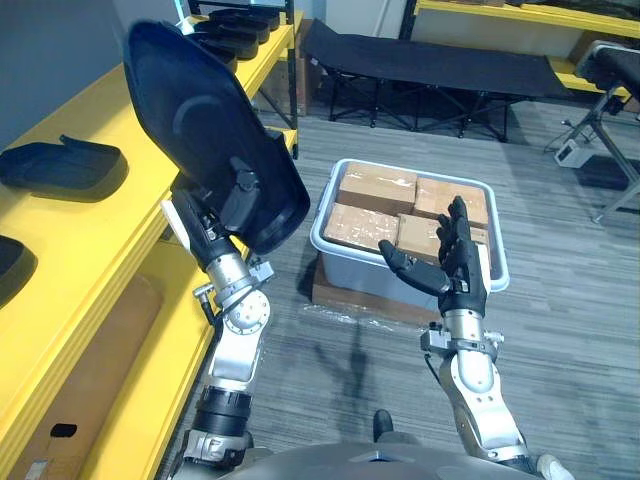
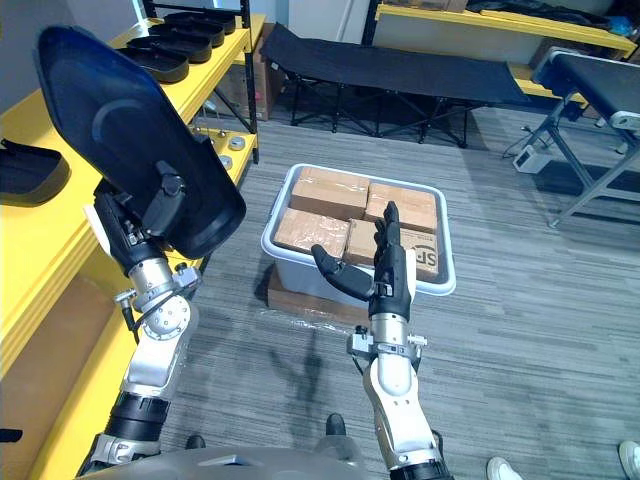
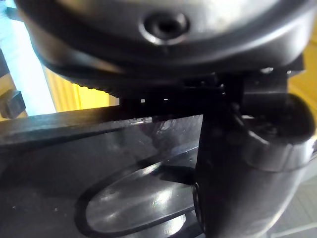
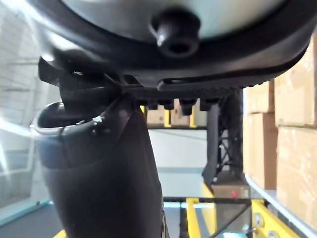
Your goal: Walk over and take three plastic housings, then place them on the shelf
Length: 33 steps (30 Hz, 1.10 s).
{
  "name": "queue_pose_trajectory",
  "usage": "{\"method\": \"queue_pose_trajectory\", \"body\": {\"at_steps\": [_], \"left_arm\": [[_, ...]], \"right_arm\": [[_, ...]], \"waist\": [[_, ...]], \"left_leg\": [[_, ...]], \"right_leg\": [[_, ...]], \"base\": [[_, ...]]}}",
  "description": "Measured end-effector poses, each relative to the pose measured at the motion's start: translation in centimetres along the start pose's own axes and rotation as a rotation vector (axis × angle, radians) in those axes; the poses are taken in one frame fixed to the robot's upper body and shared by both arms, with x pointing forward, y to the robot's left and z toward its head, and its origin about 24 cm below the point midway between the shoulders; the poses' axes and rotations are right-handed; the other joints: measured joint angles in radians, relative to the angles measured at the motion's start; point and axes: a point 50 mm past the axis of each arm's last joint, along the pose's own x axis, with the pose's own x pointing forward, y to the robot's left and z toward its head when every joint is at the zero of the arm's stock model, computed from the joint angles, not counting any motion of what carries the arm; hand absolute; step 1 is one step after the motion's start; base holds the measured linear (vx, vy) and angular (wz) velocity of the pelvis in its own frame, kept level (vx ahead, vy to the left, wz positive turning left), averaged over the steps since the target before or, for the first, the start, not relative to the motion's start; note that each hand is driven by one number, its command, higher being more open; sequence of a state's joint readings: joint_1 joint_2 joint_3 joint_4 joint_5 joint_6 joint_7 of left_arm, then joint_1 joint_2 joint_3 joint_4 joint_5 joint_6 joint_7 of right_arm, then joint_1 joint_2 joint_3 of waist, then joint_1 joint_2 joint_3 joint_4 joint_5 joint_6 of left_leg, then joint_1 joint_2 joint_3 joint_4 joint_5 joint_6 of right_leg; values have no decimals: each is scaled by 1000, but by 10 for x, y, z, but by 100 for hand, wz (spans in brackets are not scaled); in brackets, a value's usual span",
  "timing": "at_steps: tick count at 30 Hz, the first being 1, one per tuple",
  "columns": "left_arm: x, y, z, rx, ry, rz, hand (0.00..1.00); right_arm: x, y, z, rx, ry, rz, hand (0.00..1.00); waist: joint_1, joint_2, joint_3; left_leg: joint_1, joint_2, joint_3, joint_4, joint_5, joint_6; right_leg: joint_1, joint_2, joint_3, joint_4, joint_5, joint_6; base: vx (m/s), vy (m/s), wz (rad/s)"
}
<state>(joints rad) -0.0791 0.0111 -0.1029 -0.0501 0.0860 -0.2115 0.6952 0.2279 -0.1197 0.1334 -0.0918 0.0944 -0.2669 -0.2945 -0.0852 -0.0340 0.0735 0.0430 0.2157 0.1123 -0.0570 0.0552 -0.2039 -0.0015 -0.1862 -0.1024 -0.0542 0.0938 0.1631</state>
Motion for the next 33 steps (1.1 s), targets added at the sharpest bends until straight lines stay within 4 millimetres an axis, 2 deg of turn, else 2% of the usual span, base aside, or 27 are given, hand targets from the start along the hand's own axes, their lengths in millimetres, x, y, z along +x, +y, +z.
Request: {"method": "queue_pose_trajectory", "body": {"at_steps": [6, 9, 13, 16, 18, 21, 25, 29, 33], "left_arm": [[-18, 16, -16, 50, 61, -64, 0], [-27, 28, -24, 83, 101, -54, 0], [-32, 40, -23, 92, 97, -24, 0], [-29, 48, -5, 62, 22, 11, 0], [-25, 53, 10, 30, -39, 37, 0], [-27, 71, 30, -35, -106, 85, 0], [-31, 95, 35, -64, -112, 143, 0], [-35, 107, 31, -48, -80, 151, 0], [-38, 108, 29, -71, -54, 132, 0]], "right_arm": [[-18, -34, -30, -69, 161, -168, 100], [-23, -47, -36, -24, 198, -226, 100], [-22, -49, -33, 67, 172, -220, 100], [-15, -41, -32, 154, 149, -151, 100], [-9, -29, -34, 158, 153, -83, 100], [-1, -3, -38, 133, 168, 49, 100], [5, 23, -38, 68, 171, 189, 100], [13, 32, -32, 74, 142, 243, 100], [17, 34, -33, 64, 165, 269, 100]], "waist": [[0, 5, -3], [-2, 18, -10], [2, 27, -12], [26, 31, -12], [58, 36, -12], [110, 52, -17], [172, 54, -19], [189, 39, -18], [181, 28, -15]], "left_leg": [[0, 0, 17, 1, -8, 0], [-1, 0, 17, 3, -11, 0], [-9, 0, -5, 9, -12, 0], [-47, -1, -56, 24, -10, 3], [-73, -5, -107, 32, -5, 8], [-99, -18, -176, 33, 2, 7], [-108, -31, -225, 31, 12, 4], [-108, -36, -232, 31, 12, 5], [-108, -33, -232, 46, 4, 5]], "right_leg": [[-10, 0, 14, 0, 0, 0], [-10, 0, 15, -2, 0, 1], [2, -1, -5, -4, -2, 0], [8, -3, -53, -8, -4, -2], [29, -4, -104, -20, -5, -3], [54, -9, -177, -20, -20, -2], [82, -16, -228, -20, -30, 2], [88, -21, -238, -20, -33, 2], [90, -20, -237, 1, -46, -2]], "base": [[0, 7, -7], [0, 0, 0], [-13, 2, 12], [-44, -1, 50], [-34, -7, 60], [-22, 0, 66], [25, 5, 41], [12, 13, 10], [0, 0, 0]]}}
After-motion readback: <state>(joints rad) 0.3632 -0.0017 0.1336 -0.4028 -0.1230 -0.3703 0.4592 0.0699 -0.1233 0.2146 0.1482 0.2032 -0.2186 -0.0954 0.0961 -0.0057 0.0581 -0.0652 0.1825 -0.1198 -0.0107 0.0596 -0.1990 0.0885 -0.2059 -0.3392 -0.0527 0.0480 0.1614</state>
